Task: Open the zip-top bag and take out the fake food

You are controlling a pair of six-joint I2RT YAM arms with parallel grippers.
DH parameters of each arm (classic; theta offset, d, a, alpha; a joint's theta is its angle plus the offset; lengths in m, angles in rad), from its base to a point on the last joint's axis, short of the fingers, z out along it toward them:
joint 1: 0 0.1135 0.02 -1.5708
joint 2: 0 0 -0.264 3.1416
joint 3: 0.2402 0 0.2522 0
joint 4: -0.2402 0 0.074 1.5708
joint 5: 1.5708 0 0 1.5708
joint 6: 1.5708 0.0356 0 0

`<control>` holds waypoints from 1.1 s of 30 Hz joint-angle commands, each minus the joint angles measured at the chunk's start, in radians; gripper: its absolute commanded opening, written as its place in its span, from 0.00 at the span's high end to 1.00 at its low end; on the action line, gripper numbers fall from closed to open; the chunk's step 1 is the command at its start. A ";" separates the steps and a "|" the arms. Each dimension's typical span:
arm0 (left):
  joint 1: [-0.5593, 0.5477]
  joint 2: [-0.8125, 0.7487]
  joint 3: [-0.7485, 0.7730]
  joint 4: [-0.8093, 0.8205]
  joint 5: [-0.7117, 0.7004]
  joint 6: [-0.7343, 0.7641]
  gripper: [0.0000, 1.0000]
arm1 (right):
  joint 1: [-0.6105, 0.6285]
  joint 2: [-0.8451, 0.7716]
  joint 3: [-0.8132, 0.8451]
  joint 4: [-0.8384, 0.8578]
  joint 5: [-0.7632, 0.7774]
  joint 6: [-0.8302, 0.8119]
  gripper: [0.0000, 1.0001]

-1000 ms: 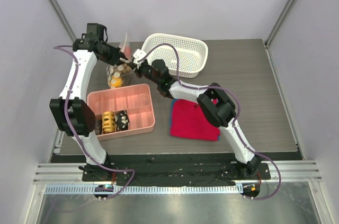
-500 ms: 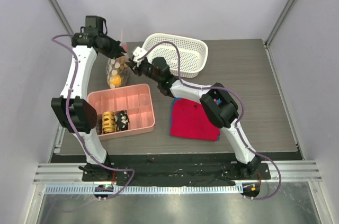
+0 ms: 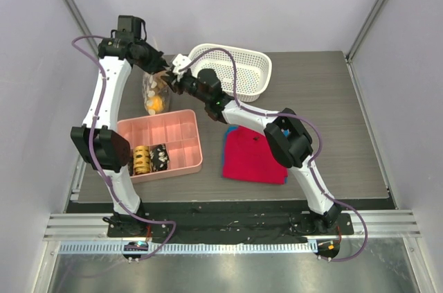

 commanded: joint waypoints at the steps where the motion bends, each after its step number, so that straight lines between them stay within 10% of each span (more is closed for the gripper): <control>1: -0.008 -0.006 0.038 -0.010 -0.017 0.026 1.00 | 0.006 -0.044 0.060 0.017 0.026 -0.006 0.66; 20: -0.010 -0.007 0.051 0.000 -0.008 -0.008 1.00 | -0.005 -0.040 0.043 0.079 0.168 0.236 0.43; 29: -0.008 0.000 0.075 0.005 -0.003 -0.014 1.00 | -0.002 0.002 0.090 0.027 0.173 0.226 0.97; 33: 0.003 0.011 0.077 0.005 -0.006 -0.005 1.00 | -0.002 -0.015 0.069 0.022 0.170 0.207 0.98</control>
